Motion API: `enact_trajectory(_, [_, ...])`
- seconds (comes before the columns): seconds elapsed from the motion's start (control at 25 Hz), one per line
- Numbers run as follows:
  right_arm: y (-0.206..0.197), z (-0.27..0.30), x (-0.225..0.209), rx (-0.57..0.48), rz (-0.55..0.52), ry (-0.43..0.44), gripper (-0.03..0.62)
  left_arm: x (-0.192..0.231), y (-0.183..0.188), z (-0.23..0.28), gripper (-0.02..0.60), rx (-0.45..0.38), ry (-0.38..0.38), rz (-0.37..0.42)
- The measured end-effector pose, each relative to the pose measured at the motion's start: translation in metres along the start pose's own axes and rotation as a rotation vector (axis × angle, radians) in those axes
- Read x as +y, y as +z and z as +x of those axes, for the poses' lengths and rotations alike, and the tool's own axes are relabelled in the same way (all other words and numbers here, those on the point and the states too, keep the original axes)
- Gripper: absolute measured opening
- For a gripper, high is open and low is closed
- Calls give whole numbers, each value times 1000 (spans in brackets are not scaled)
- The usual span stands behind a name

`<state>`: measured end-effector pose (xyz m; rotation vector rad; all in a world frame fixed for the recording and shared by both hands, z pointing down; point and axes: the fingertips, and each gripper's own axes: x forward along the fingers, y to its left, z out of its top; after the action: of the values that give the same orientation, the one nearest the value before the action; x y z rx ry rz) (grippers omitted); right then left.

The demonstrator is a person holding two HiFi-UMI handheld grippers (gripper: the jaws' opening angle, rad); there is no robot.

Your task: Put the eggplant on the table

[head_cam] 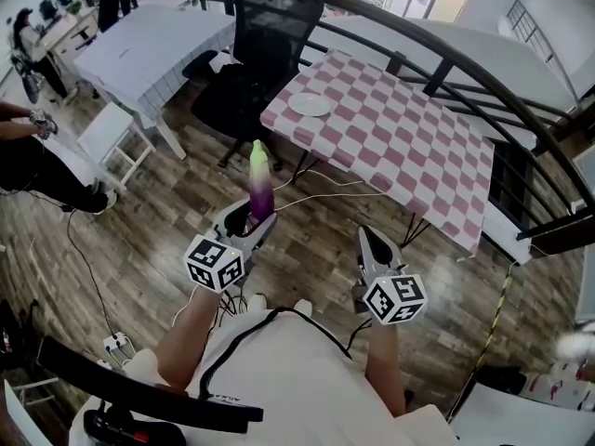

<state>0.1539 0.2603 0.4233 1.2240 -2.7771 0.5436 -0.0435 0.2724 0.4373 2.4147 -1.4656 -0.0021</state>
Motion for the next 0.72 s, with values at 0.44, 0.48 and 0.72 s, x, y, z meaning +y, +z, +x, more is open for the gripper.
enact_trajectory(0.44, [0,-15,-19,23,-24,27,8,-23,-6,18,219,4,13,3])
enact_trajectory(0.48, [-1,-17,-22,24,-31,29,8,-26,-8,20,219,5,15,4])
enact_trajectory(0.72, [-7,-28,-36,45,-59,53,8,-41,-19,30,219,12,37,-5])
